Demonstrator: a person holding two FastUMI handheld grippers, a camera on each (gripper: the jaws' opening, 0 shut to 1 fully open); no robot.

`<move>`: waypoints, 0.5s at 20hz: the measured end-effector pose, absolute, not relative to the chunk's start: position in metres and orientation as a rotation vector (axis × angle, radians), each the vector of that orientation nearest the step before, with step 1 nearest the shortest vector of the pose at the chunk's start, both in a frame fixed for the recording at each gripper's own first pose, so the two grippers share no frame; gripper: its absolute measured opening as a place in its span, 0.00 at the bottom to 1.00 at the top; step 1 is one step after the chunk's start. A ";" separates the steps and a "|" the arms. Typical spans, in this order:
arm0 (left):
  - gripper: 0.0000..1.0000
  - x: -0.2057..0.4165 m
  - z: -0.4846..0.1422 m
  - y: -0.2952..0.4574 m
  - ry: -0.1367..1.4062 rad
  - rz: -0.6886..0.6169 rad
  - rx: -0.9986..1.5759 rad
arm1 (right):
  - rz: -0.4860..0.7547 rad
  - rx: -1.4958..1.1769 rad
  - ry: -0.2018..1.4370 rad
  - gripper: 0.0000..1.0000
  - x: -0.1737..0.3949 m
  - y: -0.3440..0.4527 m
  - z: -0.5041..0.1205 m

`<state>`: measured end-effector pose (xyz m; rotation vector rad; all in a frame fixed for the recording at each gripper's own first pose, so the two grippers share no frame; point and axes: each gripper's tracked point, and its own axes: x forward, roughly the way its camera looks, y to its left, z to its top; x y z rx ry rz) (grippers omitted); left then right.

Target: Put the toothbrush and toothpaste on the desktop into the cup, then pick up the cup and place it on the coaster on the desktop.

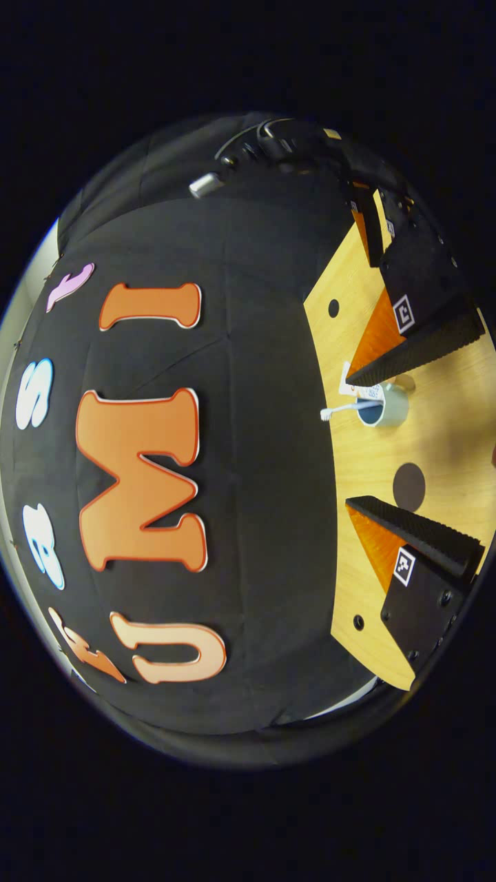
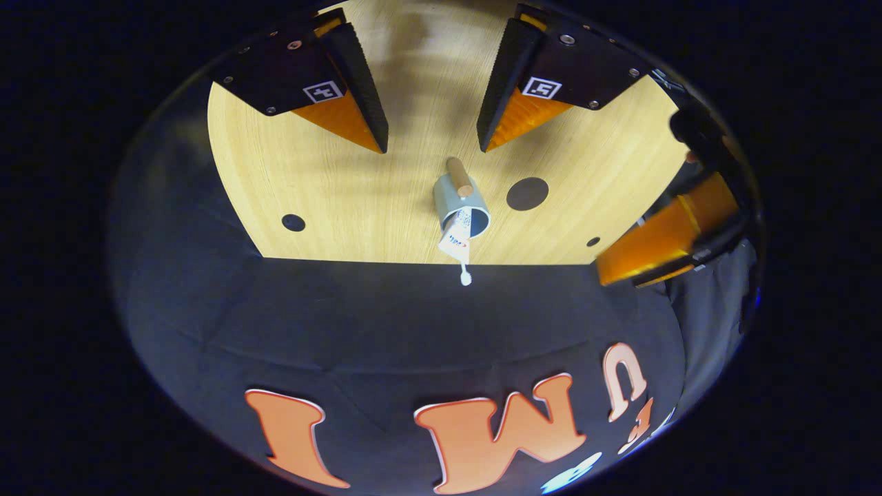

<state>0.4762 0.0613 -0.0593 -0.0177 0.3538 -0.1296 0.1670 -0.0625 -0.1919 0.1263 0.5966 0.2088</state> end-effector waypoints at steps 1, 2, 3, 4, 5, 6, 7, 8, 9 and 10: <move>0.96 0.472 -0.053 0.073 0.345 -0.115 -0.010 | 0.214 0.118 0.605 0.80 0.171 -0.056 -0.195; 0.96 0.468 -0.048 0.083 0.332 -0.105 -0.006 | 0.219 0.118 0.616 0.79 0.176 -0.049 -0.198; 0.96 0.463 -0.042 0.093 0.323 -0.095 -0.007 | 0.227 0.120 0.624 0.80 0.182 -0.042 -0.200; 0.96 0.458 -0.038 0.098 0.307 -0.095 -0.017 | 0.230 0.113 0.633 0.79 0.189 -0.036 -0.202; 0.96 0.454 -0.033 0.105 0.297 -0.088 -0.021 | 0.231 0.103 0.635 0.80 0.197 -0.032 -0.205; 0.96 0.450 -0.029 0.114 0.285 -0.080 -0.020 | 0.230 0.092 0.642 0.80 0.204 -0.029 -0.209; 0.96 0.446 -0.023 0.121 0.270 -0.072 -0.021 | 0.233 0.085 0.650 0.80 0.211 -0.025 -0.213; 0.96 0.442 -0.017 0.127 0.251 -0.070 -0.026 | 0.231 0.077 0.659 0.80 0.219 -0.020 -0.217; 0.96 0.438 -0.010 0.134 0.234 -0.064 -0.023 | 0.231 0.072 0.666 0.80 0.228 -0.016 -0.221; 0.96 0.435 -0.010 0.142 0.235 -0.049 -0.006 | 0.227 0.070 0.672 0.80 0.235 -0.013 -0.224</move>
